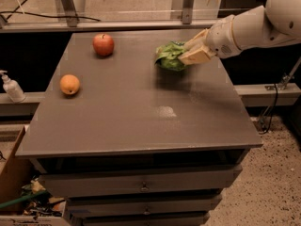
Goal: Move green rice chip bag near orange
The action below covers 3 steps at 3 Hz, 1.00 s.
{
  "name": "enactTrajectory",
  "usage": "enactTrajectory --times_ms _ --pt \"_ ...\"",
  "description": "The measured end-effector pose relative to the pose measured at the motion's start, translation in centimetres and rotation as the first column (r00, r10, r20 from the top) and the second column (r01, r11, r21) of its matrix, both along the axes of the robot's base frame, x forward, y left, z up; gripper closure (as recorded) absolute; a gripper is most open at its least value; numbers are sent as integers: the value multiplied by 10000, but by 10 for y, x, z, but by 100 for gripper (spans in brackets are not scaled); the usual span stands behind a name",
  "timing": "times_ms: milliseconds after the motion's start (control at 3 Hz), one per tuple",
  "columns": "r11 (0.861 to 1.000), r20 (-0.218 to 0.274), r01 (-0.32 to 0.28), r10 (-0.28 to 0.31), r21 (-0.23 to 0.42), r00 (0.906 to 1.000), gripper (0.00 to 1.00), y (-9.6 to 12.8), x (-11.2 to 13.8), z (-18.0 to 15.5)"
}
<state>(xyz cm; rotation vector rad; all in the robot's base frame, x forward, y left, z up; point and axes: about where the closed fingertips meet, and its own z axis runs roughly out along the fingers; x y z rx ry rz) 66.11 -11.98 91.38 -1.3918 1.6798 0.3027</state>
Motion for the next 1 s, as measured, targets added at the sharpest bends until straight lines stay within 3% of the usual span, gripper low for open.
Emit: enactTrajectory --times_ms 333,667,1000 --pt "9916 -411 -1215 1233 447 9915 100 20 -45 0" --pt "9679 -618 -2318 2383 971 9692 100 44 -79 -3" --pt "9280 -423 -3443 3532 1421 9346 100 79 -97 -1"
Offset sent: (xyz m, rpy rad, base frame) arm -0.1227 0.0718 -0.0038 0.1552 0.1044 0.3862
